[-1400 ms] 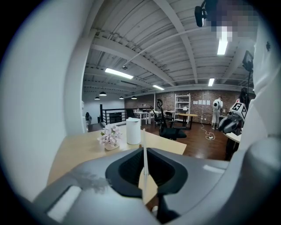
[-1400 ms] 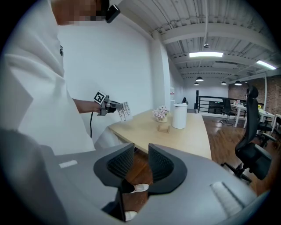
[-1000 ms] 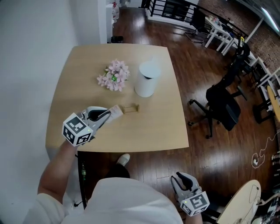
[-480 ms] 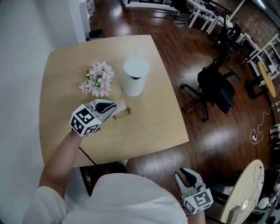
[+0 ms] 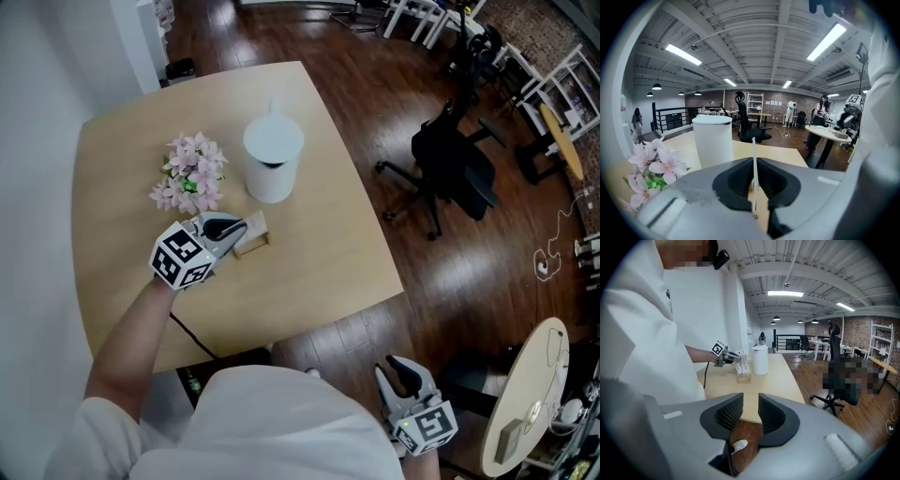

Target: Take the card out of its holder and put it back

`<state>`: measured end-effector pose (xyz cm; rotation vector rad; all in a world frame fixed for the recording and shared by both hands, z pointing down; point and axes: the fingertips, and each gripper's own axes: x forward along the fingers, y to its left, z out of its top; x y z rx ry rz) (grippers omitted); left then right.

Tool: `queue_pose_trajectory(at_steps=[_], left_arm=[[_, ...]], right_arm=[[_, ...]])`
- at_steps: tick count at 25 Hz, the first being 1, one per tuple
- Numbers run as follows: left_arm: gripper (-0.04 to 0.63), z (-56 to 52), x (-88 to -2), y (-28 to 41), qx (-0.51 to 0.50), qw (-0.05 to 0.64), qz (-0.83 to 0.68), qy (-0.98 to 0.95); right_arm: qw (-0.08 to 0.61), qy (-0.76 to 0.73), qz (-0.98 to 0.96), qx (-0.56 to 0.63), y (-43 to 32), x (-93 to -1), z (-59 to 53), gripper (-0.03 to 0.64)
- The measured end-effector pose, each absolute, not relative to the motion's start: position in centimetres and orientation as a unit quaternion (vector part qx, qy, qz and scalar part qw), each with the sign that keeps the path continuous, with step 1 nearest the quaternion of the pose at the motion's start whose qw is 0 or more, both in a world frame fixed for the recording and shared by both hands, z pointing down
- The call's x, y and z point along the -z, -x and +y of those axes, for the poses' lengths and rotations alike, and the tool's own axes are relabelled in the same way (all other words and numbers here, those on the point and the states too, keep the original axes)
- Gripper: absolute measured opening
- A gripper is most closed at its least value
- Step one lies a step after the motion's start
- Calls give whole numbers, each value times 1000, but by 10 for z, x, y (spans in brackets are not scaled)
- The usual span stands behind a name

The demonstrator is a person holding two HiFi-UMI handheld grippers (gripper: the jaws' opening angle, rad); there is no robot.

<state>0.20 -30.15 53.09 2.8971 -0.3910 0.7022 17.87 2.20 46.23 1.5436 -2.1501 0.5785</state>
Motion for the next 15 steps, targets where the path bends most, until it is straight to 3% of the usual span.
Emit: queue_pose_trajectory(at_steps=[15], left_arm=[[15,-304,-561,-8,-258,78,-96,-958]], right_arm=[[215,-561,-768,-223,-177,-469,14,106]])
